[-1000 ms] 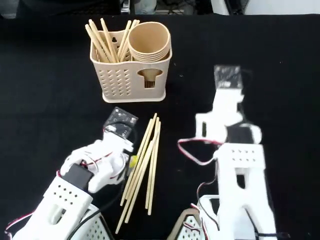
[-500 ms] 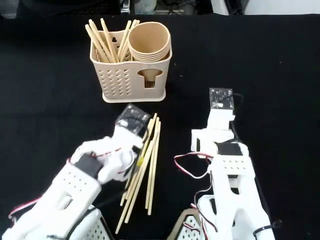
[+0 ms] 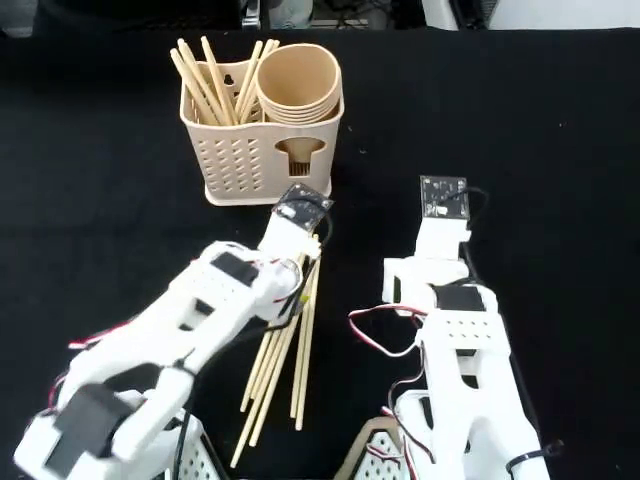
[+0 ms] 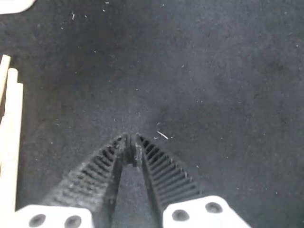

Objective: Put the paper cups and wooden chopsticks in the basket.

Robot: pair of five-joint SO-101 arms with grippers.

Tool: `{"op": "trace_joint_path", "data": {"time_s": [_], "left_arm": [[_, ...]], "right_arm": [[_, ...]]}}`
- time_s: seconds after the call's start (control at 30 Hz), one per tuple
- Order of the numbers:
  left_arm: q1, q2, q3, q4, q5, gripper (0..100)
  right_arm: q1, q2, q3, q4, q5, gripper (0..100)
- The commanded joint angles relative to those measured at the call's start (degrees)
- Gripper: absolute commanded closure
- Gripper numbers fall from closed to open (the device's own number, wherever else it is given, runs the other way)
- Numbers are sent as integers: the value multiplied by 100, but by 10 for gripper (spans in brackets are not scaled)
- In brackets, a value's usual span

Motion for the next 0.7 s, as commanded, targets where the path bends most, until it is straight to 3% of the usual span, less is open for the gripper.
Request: {"op": "trace_joint_path", "data": {"time_s": [0.0,0.33,0.53,0.67], "left_arm": [[-13,457,-497,-105,35,802],[-13,1284,-840,-105,26,805],[13,1284,-875,220,26,918],[-13,1284,-822,343,18,935]], "right_arm": [[53,-163,-22,-105,-18,985],[53,-163,-22,-114,-18,985],[53,-163,-22,-114,-18,984],[53,-163,-22,-114,-18,984]]}}
